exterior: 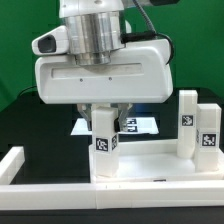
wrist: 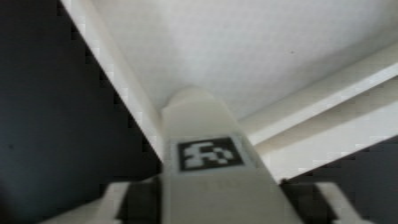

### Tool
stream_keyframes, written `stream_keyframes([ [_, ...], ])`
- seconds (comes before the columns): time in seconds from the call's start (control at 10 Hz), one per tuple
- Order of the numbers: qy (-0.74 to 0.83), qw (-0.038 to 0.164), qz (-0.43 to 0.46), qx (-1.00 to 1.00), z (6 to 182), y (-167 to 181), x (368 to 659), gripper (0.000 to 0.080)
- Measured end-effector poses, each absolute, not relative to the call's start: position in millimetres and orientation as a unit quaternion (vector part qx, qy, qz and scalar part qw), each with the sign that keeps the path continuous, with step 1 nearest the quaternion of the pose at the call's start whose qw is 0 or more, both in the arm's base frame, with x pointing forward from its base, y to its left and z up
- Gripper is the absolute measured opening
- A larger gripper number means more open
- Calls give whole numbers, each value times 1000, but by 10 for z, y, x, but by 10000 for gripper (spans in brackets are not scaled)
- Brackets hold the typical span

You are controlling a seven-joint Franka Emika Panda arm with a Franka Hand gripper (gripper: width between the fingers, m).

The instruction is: Assemble desk

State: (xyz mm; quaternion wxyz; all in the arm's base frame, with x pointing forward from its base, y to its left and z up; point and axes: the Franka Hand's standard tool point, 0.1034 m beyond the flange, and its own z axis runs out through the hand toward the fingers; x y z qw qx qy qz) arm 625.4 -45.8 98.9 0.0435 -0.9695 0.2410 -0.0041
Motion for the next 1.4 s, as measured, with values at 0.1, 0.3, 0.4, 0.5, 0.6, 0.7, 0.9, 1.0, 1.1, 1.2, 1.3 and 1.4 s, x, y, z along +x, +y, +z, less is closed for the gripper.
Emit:
stream_keyframes([
  [0.1,274,44,-3,-961,987,-456,6254,291],
  [0.3,369,46,-3,-928,983,-457,6263,291],
  [0.4,429,49,0,-902,985,-454,6267,291],
  [0.5,512,56,10,-857,992,-459,6264,291],
  [0.6,587,65,23,-807,1007,-465,6266,291],
  [0.7,655,69,29,-751,1012,-453,6276,291],
  [0.9,736,75,25,-672,1023,-456,6322,291],
  [1.0,742,75,22,-665,1008,-452,6318,291],
  [1.1,736,75,21,-672,1006,-451,6317,291],
  [1.2,729,75,20,-680,1006,-451,6317,355],
  [1.3,711,74,17,-699,1008,-460,6321,355],
  [1.4,634,70,5,-770,1017,-475,6333,562],
])
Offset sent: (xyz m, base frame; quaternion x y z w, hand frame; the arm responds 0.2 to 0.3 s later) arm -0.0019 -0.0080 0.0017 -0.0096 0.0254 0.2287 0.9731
